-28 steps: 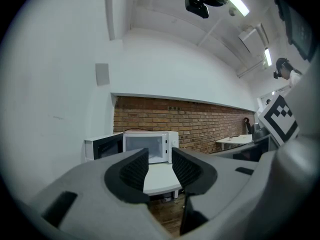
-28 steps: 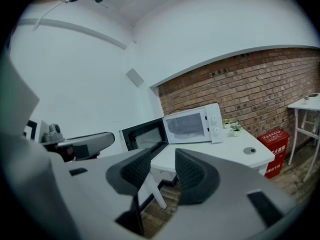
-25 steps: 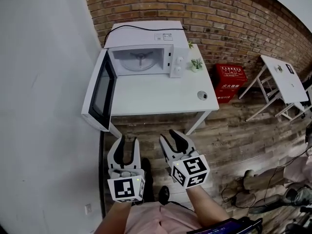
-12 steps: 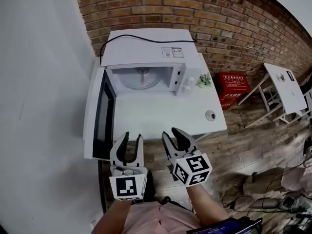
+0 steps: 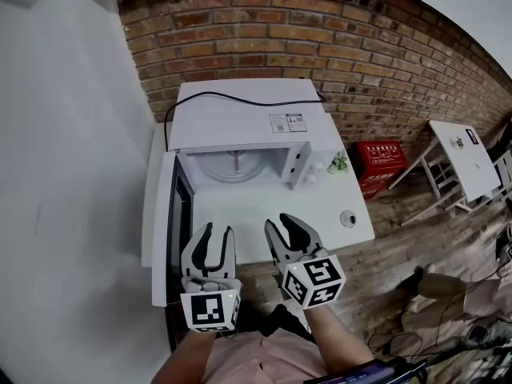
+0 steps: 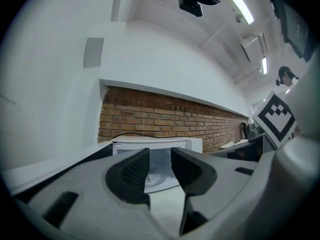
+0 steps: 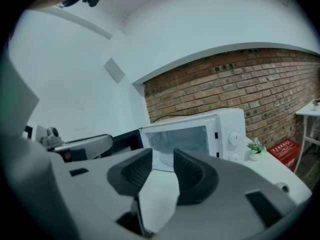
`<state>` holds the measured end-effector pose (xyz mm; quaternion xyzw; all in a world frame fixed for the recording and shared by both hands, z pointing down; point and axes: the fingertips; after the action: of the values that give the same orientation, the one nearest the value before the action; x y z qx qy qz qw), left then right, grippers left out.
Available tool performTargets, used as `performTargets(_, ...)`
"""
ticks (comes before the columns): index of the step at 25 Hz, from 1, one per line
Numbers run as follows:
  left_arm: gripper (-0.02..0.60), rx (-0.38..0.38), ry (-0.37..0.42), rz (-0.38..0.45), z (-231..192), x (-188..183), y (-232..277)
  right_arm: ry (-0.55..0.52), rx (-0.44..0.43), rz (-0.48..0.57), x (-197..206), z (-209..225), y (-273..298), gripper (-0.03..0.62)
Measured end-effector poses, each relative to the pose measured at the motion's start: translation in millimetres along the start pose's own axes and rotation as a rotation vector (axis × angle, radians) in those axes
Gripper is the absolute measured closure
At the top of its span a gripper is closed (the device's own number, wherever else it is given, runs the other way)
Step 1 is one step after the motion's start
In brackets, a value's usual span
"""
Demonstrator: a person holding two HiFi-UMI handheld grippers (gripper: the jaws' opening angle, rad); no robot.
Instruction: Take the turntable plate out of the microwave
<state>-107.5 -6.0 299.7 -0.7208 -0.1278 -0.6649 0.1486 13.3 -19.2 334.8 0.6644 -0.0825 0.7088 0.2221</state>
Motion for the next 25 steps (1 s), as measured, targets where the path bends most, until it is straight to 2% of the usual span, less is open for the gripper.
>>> performTargets(9,0.443,-0.018,0.003,-0.062,-5.3,30.9,45.1,0.038,-0.019,-0.022,12.1,36.7,43.9,0.456)
performTargets(18,0.454,-0.104,0.026,-0.058,-23.0,39.0,106.7,0.069,-0.142,-0.053,16.5,63.8,116.6,0.456)
performTargets(25,0.454,-0.179,0.024,-0.054,-40.7,37.4,122.1,0.065,-0.232,-0.073,12.9,57.8,152.6,0.456)
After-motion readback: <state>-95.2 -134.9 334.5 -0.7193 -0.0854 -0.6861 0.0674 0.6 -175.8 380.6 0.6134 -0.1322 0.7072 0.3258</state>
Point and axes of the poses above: the fingertips, and each gripper's own axes: y forward along the fingers, z to its right, x out of its underside, and after that the axes turned 6 degrees about -y, right-handed
